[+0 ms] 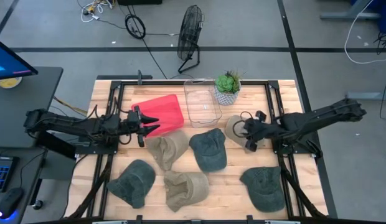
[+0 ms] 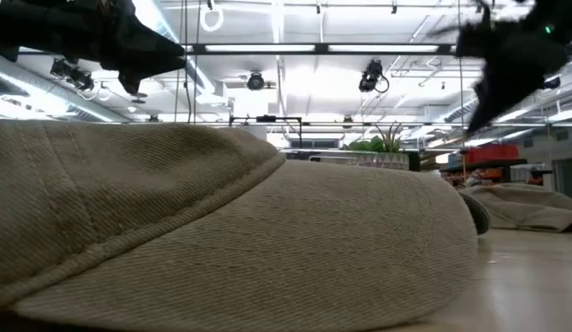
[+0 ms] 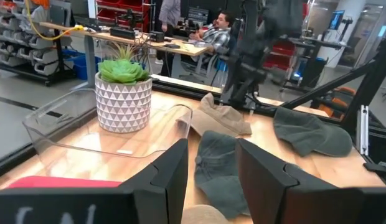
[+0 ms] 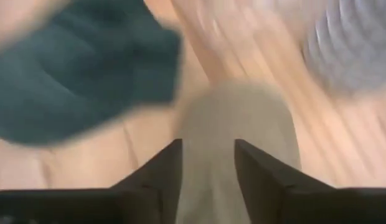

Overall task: Pick & Place hat
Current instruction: Put the top right brown cap into the transparent bin

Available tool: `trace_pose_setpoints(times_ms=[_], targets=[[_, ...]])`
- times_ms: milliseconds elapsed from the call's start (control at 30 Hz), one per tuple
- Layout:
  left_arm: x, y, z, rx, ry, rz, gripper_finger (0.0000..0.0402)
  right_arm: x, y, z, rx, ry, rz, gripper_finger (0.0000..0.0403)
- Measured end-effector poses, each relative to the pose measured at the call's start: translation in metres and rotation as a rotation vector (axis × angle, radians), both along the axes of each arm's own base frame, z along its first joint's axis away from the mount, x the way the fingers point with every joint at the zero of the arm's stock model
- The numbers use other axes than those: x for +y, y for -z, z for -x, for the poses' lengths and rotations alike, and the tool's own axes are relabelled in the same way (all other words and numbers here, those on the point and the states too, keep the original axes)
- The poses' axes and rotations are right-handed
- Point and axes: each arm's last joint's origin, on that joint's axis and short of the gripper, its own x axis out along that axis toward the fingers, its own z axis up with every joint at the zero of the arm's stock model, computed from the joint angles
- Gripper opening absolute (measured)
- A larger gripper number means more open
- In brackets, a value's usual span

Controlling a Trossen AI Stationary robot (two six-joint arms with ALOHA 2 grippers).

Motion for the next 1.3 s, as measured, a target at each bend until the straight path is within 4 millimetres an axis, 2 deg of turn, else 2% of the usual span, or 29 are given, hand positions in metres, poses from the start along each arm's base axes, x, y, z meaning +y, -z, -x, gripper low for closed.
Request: trace_pose_setpoints(times_ms=[100,233,467,600,767,867,967,1133,1300], targets=[[0.000,0.000,0.000,-0.002,0.000,0.007,0.0138,-0.001,0.018,0.006,0.085,0.095,-0.021,0.0186],[0.000,0.000,0.000,-0.002,0.000,0.008,0.0138,-0.002,0.042,0.009,0.144,0.126,-0.023,0.0199],[0.000,0.000,0.000,-0.001,0.000,0.007,0.0138,-0.001,0.067,0.006,0.131,0.161,-0.071,0.0183],[0.000,0.000,0.000,-0.001,0.000,0.007,0.0138,-0.006,0.074,0.009,0.129,0.292,-0.098,0.0131],[0.000,0.000,0.000,-0.001,0.000,0.007,0.0138,-0.008,0.076,0.009,0.134,0.321,-0.124,0.0018],[0.000,0.000,0.000,-0.001,0.000,0.007,0.0138,-0.007,0.066,0.003,0.098,0.341,-0.160,0.0016],[0.000,0.000,0.000,-0.001,0.000,0.007,0.0138,-0.005,0.045,-0.007,0.049,0.356,-0.185,0.0008],[0.000,0.000,0.000,-0.001,0.000,0.007,0.0138,-0.002,-0.014,-0.026,-0.060,0.347,-0.219,0.0005],[0.000,0.000,0.000,-0.002,0.000,0.007,0.0138,-0.003,-0.073,-0.037,-0.226,0.309,-0.140,0.0003]])
